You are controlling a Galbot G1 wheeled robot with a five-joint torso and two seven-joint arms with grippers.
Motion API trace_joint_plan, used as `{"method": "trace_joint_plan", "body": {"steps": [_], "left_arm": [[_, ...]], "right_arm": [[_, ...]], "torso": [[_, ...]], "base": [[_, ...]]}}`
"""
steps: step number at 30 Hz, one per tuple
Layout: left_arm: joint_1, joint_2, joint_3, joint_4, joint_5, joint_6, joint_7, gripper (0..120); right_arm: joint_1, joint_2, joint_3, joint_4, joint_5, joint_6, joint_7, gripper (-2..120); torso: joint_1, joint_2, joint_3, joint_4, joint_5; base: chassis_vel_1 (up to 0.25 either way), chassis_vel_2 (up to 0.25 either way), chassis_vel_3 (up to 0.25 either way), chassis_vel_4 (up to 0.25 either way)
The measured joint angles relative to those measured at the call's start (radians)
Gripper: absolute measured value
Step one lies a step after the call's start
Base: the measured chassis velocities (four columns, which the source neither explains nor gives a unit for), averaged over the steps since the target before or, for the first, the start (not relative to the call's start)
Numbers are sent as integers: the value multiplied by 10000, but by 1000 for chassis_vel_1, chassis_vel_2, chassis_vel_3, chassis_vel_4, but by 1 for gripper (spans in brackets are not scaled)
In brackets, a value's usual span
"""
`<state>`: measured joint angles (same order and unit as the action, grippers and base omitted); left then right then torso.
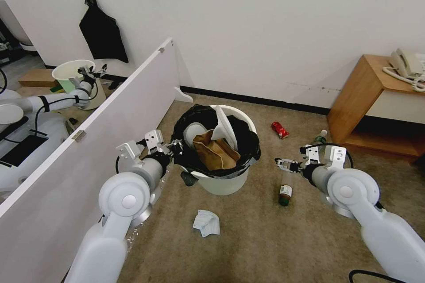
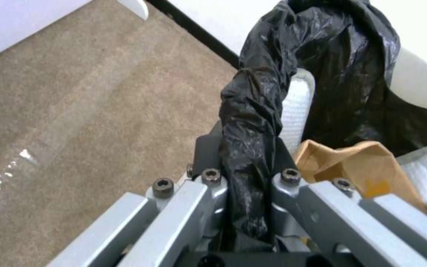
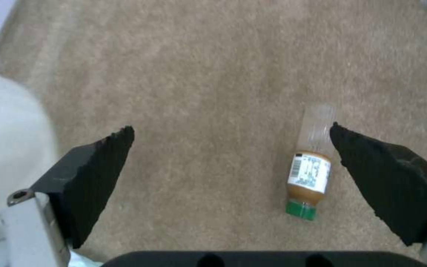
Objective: Pick up the trash bin, then pick up the garbage from the floor and place it into the trash bin.
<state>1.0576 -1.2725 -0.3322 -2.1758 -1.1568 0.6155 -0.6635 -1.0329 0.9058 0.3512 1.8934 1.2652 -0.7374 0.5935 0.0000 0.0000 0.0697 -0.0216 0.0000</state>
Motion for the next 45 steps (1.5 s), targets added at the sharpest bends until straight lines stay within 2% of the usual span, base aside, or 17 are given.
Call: {"method": "trace_joint_plan", "body": {"steps": [12,45], "left_arm": [[268,61,-132,-255,36,0,0,4],[227,130,-192,-164,-7,2,18,4]], "right_arm": [[415,351,290,-1835,-728,229,-998,100],[1697,1607,-369,-5510,-2729,1105,-2365,100]], "torso": [[0,0,0,-1,0],[0,-1,0,-1,-1]], "base": [[0,0,0,0],[0,0,0,0]]}}
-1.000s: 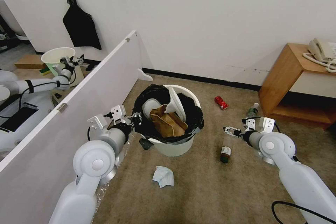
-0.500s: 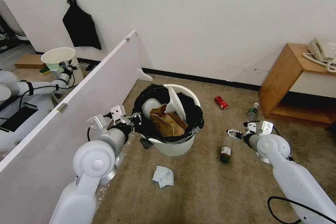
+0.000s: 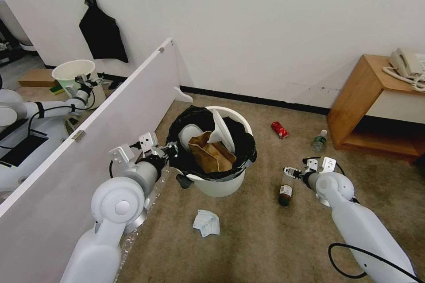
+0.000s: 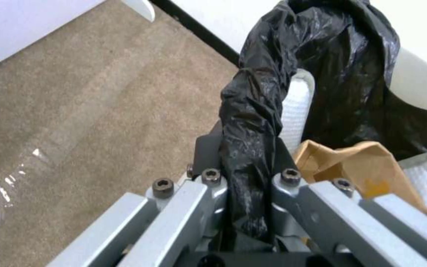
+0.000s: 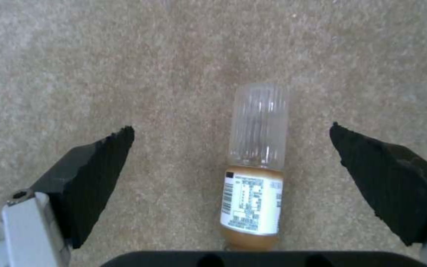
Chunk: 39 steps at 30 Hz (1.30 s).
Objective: Pick up the trash bin, then pick up the garbage from the floor and place it into the trash bin.
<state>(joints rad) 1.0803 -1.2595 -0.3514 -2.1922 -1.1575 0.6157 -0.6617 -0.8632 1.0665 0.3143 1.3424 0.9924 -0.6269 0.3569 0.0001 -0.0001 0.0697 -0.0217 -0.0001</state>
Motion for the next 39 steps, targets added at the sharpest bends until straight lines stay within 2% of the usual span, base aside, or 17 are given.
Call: {"method": "trace_joint_plan", "body": {"steps": [30,39], "left_arm": [[-10,-115,-18,174,16,-1,39,4],[70,-138,-18,128,45,-6,48,4]], "right_arm": [[829,920,-79,-2930,-1558,1027,-1255,100],[1121,1415,-55,-3654,-2130,1269,-1407,100]], "torso": [[0,0,-1,0,0],[0,0,-1,-1,-1]], "base": [[0,0,0,0],[0,0,0,0]]}}
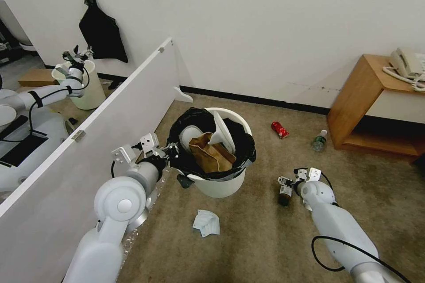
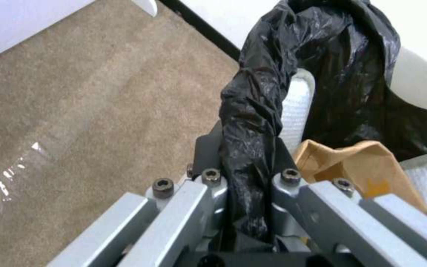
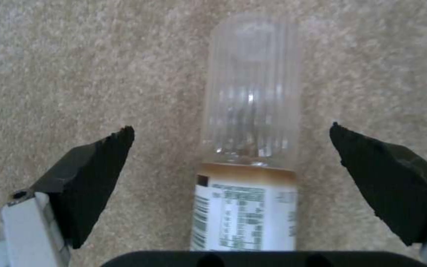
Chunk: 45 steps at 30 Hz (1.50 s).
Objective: Pick up the trash bin, then pick up the garbage from the floor and place it into the trash bin.
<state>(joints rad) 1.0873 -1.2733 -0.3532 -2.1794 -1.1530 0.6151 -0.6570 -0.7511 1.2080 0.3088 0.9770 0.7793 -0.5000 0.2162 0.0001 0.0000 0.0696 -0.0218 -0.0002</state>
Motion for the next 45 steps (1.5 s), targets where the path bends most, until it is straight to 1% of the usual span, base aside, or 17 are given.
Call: {"method": "trace_joint_plan", "body": {"steps": [12,15,26,27,28,29,32,33,35,36,38,39,40,41,42,44,45], "left_arm": [[89,21,-37,-115,24,-11,17,4],[105,34,-66,-133,41,-16,49,4],[139,35,-78,-218,50,-25,71,4],[145,36,-78,-221,55,-25,71,4],[149,38,-78,-224,65,-25,71,4],[149,38,-78,-224,65,-25,71,4],[148,36,-78,-224,69,-25,72,4],[148,36,-78,-224,69,-25,72,4],[147,25,-78,-224,76,-26,74,4],[147,25,-78,-224,76,-26,74,4],[147,25,-79,-225,80,-26,76,4],[147,25,-79,-225,80,-26,76,4],[143,26,-83,-224,80,-26,77,4],[133,28,-93,-224,80,-27,78,4],[133,28,-93,-224,80,-27,78,4],[126,23,-99,-217,80,-27,78,4],[126,23,-99,-217,80,-27,78,4]], "right_arm": [[173,412,38,-441,-586,184,-53,100],[184,416,45,-539,-654,208,-64,100],[164,338,69,-695,-874,301,-171,99],[150,330,74,-719,-915,320,-183,96],[132,320,77,-737,-955,331,-196,90],[132,320,77,-737,-955,331,-196,90],[115,310,78,-744,-1043,332,-239,77],[115,310,78,-744,-1043,332,-239,77],[115,318,76,-750,-1082,333,-296,66],[115,318,76,-750,-1082,333,-296,66],[115,319,62,-755,-1113,335,-327,54],[115,319,62,-755,-1113,335,-327,54],[117,319,62,-761,-1122,342,-339,51],[120,319,60,-772,-1136,355,-358,44],[120,319,60,-772,-1136,355,-358,44],[126,318,65,-791,-1156,376,-385,38],[126,318,65,-791,-1156,376,-385,38]], "torso": [[0,0,0,2,1],[0,0,0,-1,0],[-1,0,1,1,0],[-1,0,1,1,1],[-1,0,1,0,1],[-1,0,1,0,1],[0,0,2,0,1],[0,0,2,0,1],[0,0,2,1,1],[0,0,2,1,1],[-1,0,2,1,1],[-1,0,2,1,1],[-1,0,1,0,1],[0,0,1,1,0],[0,0,1,1,0],[0,0,1,0,0],[0,0,1,0,0]], "base": [[0,0,0,0],[0,0,0,0],[0,0,0,0],[0,0,0,0],[0,0,0,0],[0,0,0,0],[0,0,0,0],[0,0,0,0],[0,0,0,0],[0,0,0,0],[0,0,0,0],[0,0,0,0],[0,0,0,0],[0,0,0,0],[0,0,0,0],[0,0,0,0],[0,0,0,0]]}}
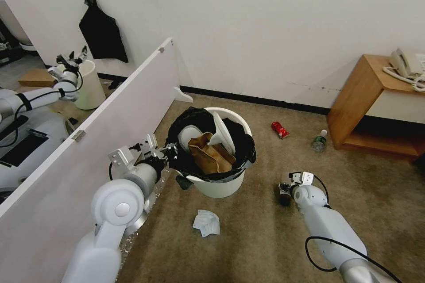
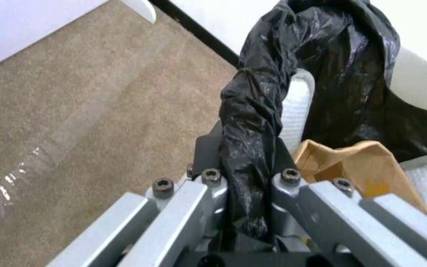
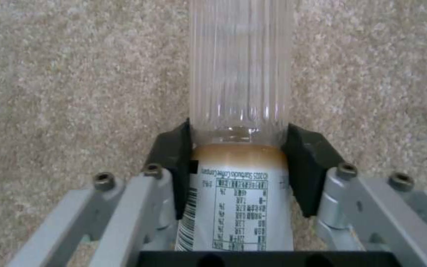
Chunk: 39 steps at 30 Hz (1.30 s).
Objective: Pick up the trash bin, then pick up the garbage from the floor and place it into the trash bin.
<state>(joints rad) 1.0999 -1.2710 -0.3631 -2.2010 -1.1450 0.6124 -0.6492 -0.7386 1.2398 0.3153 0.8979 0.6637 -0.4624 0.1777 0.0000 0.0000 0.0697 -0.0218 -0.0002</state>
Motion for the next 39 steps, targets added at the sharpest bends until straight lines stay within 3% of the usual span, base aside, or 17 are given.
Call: {"method": "trace_joint_plan", "body": {"steps": [5,17,23,28,30,39], "left_arm": [[-27,1,12,37,-1,-1,0,4],[-63,37,-37,40,-92,0,-62,4],[-8,-3,-73,32,-127,-1,-80,4],[36,26,-89,1,-129,-1,-86,4],[28,25,-81,-26,-131,-1,-97,4],[-5,-23,-20,-83,-121,4,-111,4]], "right_arm": [[8,3,38,-110,-164,115,-198,27],[117,64,111,-254,-379,227,-318,27],[49,-248,133,169,-330,220,-377,27],[-415,-801,367,1360,-265,199,-322,27],[-919,-1378,641,2672,-268,195,-251,27],[-1923,-2453,1228,5752,-159,554,-166,27]], "torso": [[0,1,-1,-1,-2],[0,2,1,3,7],[0,1,2,0,7],[0,1,2,4,6],[0,1,1,-3,1],[0,0,0,0,5]], "base": [[0,0,0,0],[0,0,0,0],[0,0,0,0],[0,0,0,0],[0,0,0,0],[0,0,0,0]]}}
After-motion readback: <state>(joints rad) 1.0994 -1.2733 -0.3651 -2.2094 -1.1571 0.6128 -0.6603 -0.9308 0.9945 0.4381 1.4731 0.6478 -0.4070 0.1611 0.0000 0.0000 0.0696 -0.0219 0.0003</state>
